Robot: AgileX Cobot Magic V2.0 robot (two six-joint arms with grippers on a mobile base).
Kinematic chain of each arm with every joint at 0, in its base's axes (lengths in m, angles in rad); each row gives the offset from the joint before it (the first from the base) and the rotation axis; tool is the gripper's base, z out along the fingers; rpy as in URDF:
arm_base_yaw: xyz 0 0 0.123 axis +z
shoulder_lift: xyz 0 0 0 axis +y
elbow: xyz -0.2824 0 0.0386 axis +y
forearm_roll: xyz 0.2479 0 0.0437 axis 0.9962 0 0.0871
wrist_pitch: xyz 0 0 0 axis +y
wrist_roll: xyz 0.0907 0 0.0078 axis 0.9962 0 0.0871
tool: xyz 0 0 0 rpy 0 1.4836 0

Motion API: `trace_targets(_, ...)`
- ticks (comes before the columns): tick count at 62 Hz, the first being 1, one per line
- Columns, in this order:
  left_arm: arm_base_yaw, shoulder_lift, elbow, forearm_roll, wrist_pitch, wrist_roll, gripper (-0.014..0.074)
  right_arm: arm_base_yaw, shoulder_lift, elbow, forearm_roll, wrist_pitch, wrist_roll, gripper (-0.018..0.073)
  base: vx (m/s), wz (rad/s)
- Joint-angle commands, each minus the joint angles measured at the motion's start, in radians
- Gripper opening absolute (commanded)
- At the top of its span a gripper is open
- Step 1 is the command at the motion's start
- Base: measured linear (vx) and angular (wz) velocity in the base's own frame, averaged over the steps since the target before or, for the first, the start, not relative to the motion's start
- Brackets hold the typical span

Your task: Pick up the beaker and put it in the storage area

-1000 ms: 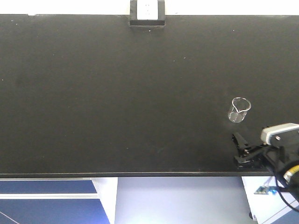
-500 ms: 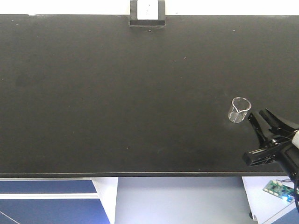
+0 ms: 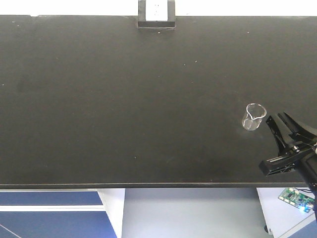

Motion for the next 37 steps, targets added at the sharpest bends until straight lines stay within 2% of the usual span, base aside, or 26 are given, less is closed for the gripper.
trace_targets(1, 0.000, -0.015, -0.020, -0.001, -0.079, -0.010, -0.0006, -0.003, -0.014, 0.018, 0.008, -0.128, -0.002, 0.0046, 0.00, 0.00)
trace_targets(7, 0.000, -0.015, -0.020, -0.001, -0.079, -0.010, -0.0006, -0.003, -0.014, 0.018, 0.093, -0.138, -0.002, 0.0040, 0.00, 0.00)
trace_targets(13, 0.000, -0.015, -0.020, -0.001, -0.079, -0.010, -0.0006, -0.003, -0.028, 0.018, 0.202, -0.135, -0.007, -0.0008, 0.00, 0.00)
trace_targets(19, 0.000, -0.015, -0.020, -0.001, -0.079, -0.010, -0.0006, -0.003, -0.129, 0.018, 0.278, -0.040, -0.048, -0.0011, 0.00, 0.00)
trace_targets(25, 0.000, -0.015, -0.020, -0.001, -0.079, -0.010, -0.0006, -0.003, -0.277, 0.018, 0.308, 0.175, -0.099, -0.0010, 0.00, 0.00)
trace_targets(29, 0.000, -0.015, -0.020, -0.001, -0.079, -0.010, -0.0006, -0.003, -0.407, 0.018, 0.317, 0.400, -0.113, -0.0009, 0.00, 0.00)
trace_targets(37, 0.000, -0.015, -0.020, -0.001, -0.079, -0.010, -0.0006, -0.003, -0.684, 0.018, 0.336, 0.764, -0.112, -0.0008, 0.00, 0.00)
